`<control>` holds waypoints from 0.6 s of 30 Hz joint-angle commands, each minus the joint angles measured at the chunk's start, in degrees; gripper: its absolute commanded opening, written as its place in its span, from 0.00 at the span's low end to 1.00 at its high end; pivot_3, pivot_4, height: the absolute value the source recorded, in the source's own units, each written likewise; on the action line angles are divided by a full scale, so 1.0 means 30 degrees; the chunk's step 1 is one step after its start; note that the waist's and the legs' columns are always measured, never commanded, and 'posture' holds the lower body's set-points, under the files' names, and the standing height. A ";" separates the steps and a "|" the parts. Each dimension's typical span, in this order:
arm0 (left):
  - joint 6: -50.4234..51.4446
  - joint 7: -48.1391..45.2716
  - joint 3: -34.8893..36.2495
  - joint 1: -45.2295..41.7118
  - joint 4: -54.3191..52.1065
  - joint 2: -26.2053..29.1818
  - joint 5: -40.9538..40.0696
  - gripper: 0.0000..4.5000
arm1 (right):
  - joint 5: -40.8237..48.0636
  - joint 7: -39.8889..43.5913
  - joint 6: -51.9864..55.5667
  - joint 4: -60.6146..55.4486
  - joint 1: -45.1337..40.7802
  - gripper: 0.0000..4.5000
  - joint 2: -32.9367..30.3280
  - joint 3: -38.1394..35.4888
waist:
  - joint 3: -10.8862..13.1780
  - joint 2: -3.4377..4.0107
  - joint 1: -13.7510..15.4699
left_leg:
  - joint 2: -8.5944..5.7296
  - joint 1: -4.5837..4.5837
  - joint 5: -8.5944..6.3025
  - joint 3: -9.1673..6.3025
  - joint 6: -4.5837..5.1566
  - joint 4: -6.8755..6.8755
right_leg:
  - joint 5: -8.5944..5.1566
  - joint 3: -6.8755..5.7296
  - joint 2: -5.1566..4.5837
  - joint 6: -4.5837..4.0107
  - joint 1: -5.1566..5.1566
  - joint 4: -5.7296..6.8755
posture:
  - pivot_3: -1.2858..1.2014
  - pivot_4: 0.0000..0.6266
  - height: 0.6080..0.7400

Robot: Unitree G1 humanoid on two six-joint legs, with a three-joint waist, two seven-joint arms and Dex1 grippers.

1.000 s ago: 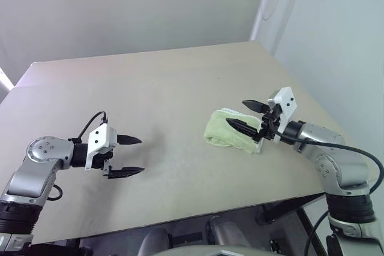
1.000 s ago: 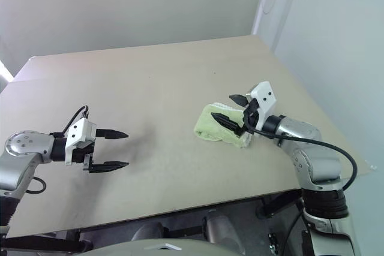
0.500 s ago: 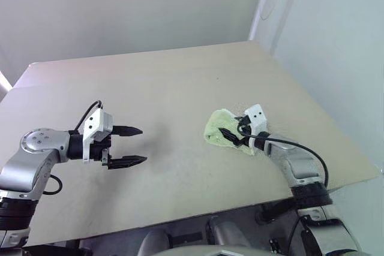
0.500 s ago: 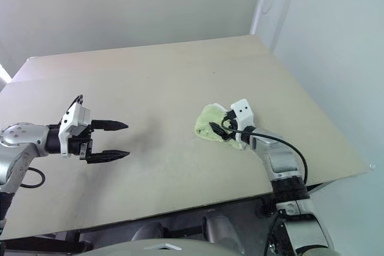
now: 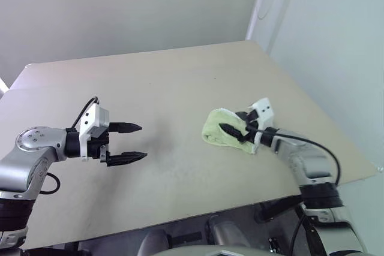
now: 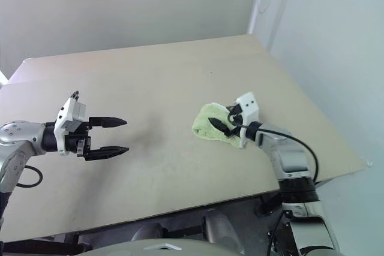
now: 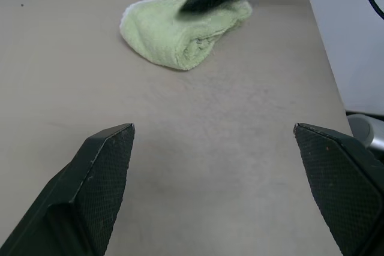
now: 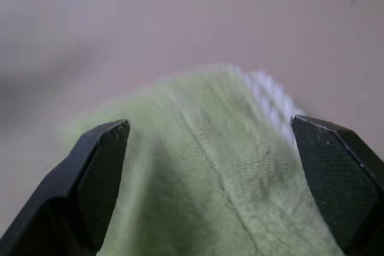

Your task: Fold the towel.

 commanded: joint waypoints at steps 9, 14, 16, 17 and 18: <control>0.0103 0.0671 0.1069 0.0008 -0.0173 0.0356 -0.0122 1.00 | 0.4347 0.2138 0.2525 -0.5921 0.1873 1.00 -0.2336 -0.0641 | 0.0002 0.0000 0.0008 | 0.0000 0.0017 0.0000 0.0002 -0.0001 0.0006 | -0.0005 -0.0005 -0.0001 -0.0004 0.0008 -0.0002 | 0.52 0.00 1.00; 0.0022 0.1422 0.1277 0.0886 -0.1249 -0.0147 -0.0522 1.00 | 0.4449 0.2518 0.2395 -0.5472 0.1829 1.00 -0.2446 -0.0347 | 0.0006 0.0000 0.0003 | 0.0002 0.0014 0.0000 0.0008 -0.0001 -0.0002 | -0.0005 -0.0002 -0.0001 -0.0005 -0.0003 -0.0003 | 0.52 0.00 1.00; 0.0275 0.1815 0.1651 0.1623 -0.2303 -0.0187 -0.0849 1.00 | 0.4205 0.2731 0.2399 -0.5254 0.1546 1.00 -0.2663 0.0007 | 0.0006 -0.0001 0.0017 | 0.0002 0.0002 0.0000 0.0008 -0.0001 -0.0002 | -0.0005 -0.0001 -0.0002 -0.0004 -0.0012 -0.0009 | 0.52 0.00 1.00; 0.0406 0.2065 0.1816 0.1864 -0.2632 -0.0180 -0.0921 1.00 | 0.4112 0.2805 0.2366 -0.5153 0.1446 1.00 -0.2718 0.0117 | 0.0007 -0.0004 0.0029 | 0.0002 -0.0002 0.0000 0.0011 -0.0001 -0.0002 | -0.0005 -0.0001 -0.0009 -0.0003 -0.0011 -0.0014 | 0.52 0.00 1.00; -0.0346 0.2308 0.0320 0.0367 -0.0629 -0.1095 0.0307 1.00 | 0.4065 0.2850 0.2321 -0.5036 0.1337 1.00 -0.2747 0.0168 | 0.0005 0.0001 0.0045 | 0.0001 -0.0003 0.0000 0.0014 -0.0001 -0.0001 | -0.0004 0.0000 -0.0010 -0.0003 -0.0011 -0.0018 | 0.52 0.00 1.00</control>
